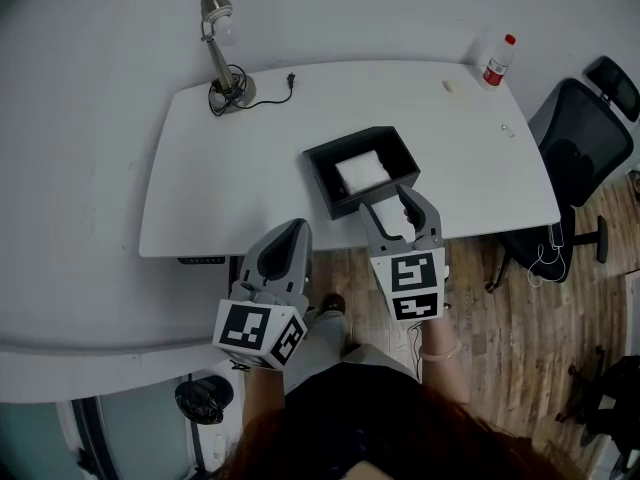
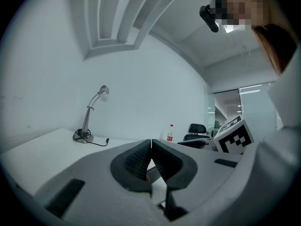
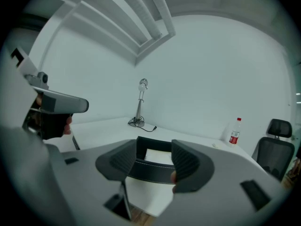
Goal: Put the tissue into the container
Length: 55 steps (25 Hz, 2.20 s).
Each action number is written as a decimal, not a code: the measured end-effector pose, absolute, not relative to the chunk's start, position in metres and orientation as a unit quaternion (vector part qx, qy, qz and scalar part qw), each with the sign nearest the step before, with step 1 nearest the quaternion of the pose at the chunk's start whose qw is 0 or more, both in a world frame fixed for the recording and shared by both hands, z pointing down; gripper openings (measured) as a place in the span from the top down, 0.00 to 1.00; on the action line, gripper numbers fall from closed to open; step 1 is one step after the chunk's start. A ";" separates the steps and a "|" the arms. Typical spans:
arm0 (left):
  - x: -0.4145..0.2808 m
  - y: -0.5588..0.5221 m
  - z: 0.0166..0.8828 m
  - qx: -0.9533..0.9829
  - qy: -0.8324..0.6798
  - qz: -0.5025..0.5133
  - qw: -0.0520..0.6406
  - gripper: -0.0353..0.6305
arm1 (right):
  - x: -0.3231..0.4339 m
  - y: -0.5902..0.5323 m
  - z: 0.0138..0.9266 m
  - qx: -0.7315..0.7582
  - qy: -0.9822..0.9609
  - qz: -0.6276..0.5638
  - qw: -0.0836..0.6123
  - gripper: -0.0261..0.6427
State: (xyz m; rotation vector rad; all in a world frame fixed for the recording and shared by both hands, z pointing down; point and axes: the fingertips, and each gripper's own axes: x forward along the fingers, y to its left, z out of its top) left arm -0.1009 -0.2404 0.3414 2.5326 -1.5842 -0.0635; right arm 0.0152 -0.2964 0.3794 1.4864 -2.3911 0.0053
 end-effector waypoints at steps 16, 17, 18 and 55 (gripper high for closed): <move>-0.068 -0.147 0.320 0.848 -0.528 -0.015 0.037 0.90 | 0.033 -0.199 0.347 0.513 -0.849 -0.028 0.125 0.67; -0.067 -0.143 0.319 0.849 -0.528 -0.014 0.035 0.90 | 0.034 -0.194 0.345 0.512 -0.850 -0.029 0.121 0.67; -0.065 -0.139 0.318 0.849 -0.527 -0.014 0.034 0.90 | 0.034 -0.190 0.343 0.512 -0.850 -0.030 0.118 0.68; -0.096 0.015 0.307 0.858 -0.513 -0.025 0.023 0.90 | 0.018 -0.006 0.306 0.537 -0.840 -0.042 0.065 0.93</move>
